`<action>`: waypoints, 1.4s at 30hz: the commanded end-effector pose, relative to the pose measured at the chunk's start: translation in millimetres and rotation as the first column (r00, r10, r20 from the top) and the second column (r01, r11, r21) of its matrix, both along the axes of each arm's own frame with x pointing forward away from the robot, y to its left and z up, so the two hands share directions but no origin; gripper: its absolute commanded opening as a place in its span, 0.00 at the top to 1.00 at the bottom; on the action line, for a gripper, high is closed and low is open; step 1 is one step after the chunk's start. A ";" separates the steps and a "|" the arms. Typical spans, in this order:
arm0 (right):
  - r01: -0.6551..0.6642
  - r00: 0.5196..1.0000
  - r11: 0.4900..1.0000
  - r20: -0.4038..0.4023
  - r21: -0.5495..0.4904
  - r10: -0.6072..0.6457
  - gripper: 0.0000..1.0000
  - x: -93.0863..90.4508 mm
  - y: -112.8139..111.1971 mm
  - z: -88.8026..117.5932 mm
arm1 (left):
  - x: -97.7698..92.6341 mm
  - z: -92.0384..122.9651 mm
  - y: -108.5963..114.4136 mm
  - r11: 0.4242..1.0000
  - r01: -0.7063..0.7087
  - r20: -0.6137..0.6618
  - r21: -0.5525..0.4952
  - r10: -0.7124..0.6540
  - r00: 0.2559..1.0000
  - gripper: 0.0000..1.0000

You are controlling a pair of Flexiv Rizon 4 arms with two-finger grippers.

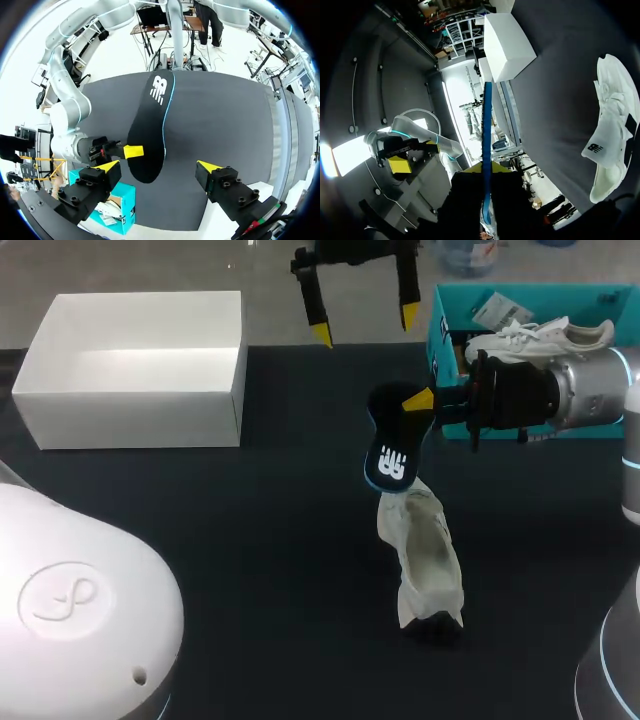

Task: Take the shoe out of the shoebox, open the shoe tongue, remove and reinsert the insole, then place the shoe into the shoebox

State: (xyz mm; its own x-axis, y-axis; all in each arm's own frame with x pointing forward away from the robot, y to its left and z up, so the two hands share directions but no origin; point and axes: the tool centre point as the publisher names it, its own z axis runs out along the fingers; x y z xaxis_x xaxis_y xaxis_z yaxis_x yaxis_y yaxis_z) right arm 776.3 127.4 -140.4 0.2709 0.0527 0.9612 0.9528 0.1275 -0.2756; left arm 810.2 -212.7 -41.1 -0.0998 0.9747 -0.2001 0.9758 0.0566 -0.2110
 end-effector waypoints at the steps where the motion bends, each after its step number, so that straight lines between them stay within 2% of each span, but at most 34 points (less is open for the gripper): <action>1: 0.000 1.000 1.000 -0.001 -0.004 0.000 1.00 -0.6 0.2 0.5 | -5.3 -15.8 51.6 0.924 -0.153 -0.048 -0.350 0.145 0.988 0.00; 4: 0.000 1.000 1.000 -0.001 -0.004 0.000 1.00 -0.6 0.2 0.5 | -10.4 -26.2 75.4 0.854 -0.231 -0.104 -0.467 0.206 0.973 0.00; 8: 0.000 1.000 1.000 -0.001 -0.004 0.000 1.00 -0.6 0.2 0.5 | -26.0 -37.5 95.9 0.741 -0.300 -0.171 -0.601 0.248 0.954 0.00; 11: 0.000 1.000 1.000 -0.001 -0.004 0.000 1.00 -0.6 0.2 0.5 | -38.2 -43.7 103.4 0.653 -0.351 -0.226 -0.671 0.270 0.936 0.00; 15: 0.000 1.000 1.000 -0.001 -0.004 0.000 1.00 -0.6 0.2 0.5 | -52.0 -49.7 106.2 0.570 -0.405 -0.288 -0.715 0.289 0.913 0.00; 20: 0.000 1.000 1.000 -0.001 -0.004 0.000 1.00 -0.6 0.2 0.5 | -61.6 -53.4 99.6 0.554 -0.431 -0.301 -0.712 0.313 0.900 0.00; 21: 0.000 1.000 1.000 -0.001 -0.004 0.000 1.00 -0.6 0.2 0.5 | -63.0 -53.6 96.9 0.559 -0.431 -0.298 -0.708 0.317 0.900 0.00; 23: 0.000 1.000 1.000 -0.001 -0.004 0.000 1.00 -0.6 0.2 0.5 | -66.3 -53.7 89.7 0.607 -0.415 -0.261 -0.677 0.330 0.907 0.00; 42: 0.000 1.000 1.000 -0.001 -0.004 0.000 1.00 -0.6 0.2 0.5 | -66.3 -53.7 89.7 0.607 -0.415 -0.261 -0.677 0.330 0.907 0.00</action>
State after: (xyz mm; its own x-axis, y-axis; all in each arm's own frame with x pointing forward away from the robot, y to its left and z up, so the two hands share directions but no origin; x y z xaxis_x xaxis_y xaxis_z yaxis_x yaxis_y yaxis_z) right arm 776.4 127.4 -140.5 0.2709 0.0527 0.9612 0.9528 0.1275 -0.2755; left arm 745.8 -123.4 -91.9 -0.4822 0.4592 -0.7461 0.8747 0.2043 -0.4395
